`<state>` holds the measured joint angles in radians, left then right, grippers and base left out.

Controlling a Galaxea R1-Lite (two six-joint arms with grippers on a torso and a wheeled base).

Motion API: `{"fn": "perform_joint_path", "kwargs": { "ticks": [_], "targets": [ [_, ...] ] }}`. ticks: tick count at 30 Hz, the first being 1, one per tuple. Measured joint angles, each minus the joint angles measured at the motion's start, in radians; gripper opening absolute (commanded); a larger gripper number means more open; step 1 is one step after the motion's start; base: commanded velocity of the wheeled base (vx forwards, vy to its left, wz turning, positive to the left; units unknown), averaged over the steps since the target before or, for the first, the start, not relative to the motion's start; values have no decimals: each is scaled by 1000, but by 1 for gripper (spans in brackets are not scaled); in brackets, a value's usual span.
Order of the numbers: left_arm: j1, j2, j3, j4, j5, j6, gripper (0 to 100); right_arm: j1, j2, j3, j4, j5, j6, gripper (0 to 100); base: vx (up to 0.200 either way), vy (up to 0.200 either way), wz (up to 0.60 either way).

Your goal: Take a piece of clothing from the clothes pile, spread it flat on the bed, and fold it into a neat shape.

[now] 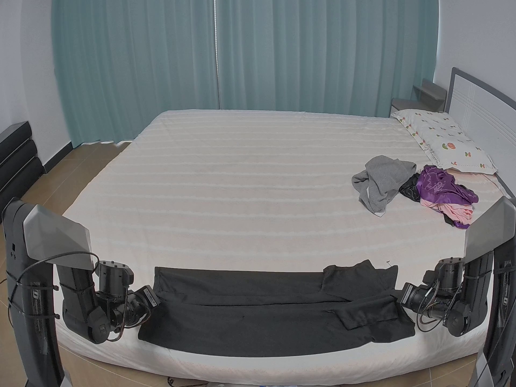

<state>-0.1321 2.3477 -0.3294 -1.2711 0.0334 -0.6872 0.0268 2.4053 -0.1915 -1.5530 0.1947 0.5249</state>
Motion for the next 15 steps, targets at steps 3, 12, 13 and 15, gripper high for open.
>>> {"fn": "perform_joint_path", "kwargs": {
  "ticks": [3,12,13,15],
  "targets": [
    [-3,4,-2,0,1,-4,100,10,11,0,0,-6,0,100,0,0,0],
    [1,-19,20,0,-1,-5,100,-9,-11,10,0,1,16,100,0,0,0],
    [4,-27,21,1,-3,-6,100,-12,-16,9,0,1,28,100,0,0,0],
    [12,-43,21,1,-6,-11,100,-18,-24,4,0,2,54,100,0,0,0]
  ]
}}
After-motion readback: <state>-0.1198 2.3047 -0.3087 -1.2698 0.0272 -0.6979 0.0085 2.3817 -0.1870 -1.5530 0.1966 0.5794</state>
